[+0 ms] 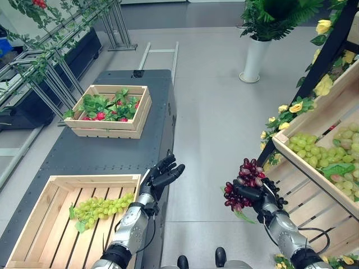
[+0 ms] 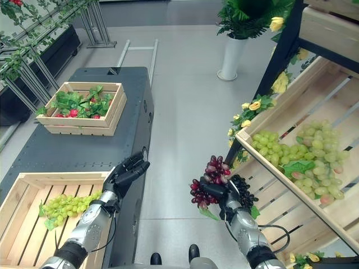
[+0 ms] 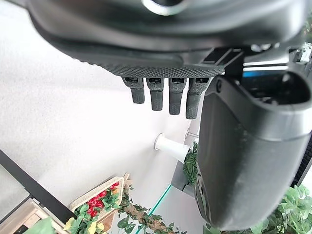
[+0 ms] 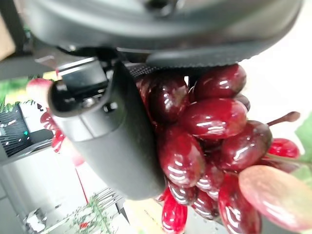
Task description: Pick up the fruits from the basket on one side to the basket on the other side
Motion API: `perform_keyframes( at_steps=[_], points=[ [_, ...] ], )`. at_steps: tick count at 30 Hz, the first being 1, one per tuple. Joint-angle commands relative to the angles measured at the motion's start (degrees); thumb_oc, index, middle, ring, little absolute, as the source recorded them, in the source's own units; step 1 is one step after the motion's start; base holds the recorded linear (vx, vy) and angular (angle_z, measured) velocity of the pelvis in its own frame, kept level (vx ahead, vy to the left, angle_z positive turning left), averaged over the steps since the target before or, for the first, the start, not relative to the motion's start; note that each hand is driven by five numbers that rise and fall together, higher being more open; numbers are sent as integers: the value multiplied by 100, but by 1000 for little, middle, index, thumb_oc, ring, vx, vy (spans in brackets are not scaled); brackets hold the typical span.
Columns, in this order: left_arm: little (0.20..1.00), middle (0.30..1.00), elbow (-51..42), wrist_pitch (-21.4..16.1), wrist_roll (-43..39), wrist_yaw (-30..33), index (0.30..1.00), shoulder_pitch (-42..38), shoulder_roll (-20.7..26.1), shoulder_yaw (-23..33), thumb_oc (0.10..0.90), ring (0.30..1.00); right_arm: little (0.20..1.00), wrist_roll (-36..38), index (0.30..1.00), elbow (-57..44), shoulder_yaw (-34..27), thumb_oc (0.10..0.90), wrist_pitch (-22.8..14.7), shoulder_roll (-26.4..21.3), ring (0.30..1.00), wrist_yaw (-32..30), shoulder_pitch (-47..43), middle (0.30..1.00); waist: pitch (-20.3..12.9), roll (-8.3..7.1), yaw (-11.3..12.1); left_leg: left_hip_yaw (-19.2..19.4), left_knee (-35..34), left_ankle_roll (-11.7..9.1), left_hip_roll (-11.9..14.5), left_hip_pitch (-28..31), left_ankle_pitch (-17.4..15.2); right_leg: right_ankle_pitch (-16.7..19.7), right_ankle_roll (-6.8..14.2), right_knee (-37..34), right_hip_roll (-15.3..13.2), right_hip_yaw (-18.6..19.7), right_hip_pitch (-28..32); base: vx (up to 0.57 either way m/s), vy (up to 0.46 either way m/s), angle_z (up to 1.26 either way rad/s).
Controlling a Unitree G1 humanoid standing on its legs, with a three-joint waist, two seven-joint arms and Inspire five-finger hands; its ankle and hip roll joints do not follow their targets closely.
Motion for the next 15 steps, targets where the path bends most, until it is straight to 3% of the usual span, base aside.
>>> perform_keyframes(
  at_steps=[1,9,13,15],
  points=[
    [900,900,-165,-711,359,-78,900,-398,80,-3,800,900,300,-200,300,95,-360,400,-761,-27,300,412,-623,300,-460,-146,61,-139,53,2,-138,-117,-436,-33,-99,36,116,-141,46,6,17,-5],
    [900,900,-247,-717,470,171,900,-246,146,-78,800,900,300,-423,300,658,-598,400,-897,-12,300,29,-528,300,-202,-189,12,20,153,88,-153,-119,-472,-11,-107,139,93,-19,0,21,11,-11],
    [900,900,-275,-767,521,282,900,-493,153,-275,800,900,300,-302,300,953,-750,400,-1003,-173,300,-321,-895,300,290,-204,38,13,984,105,-174,-752,-657,-192,-151,830,32,-104,-527,-191,-34,-8],
    [900,900,-161,-812,424,392,900,-926,126,-469,800,900,300,-46,300,1427,-878,400,-1113,-349,300,-422,-1540,300,805,-161,64,-59,1406,97,-210,-1194,-688,-195,-180,1088,-9,-199,-827,-346,-52,-2]
  ],
)
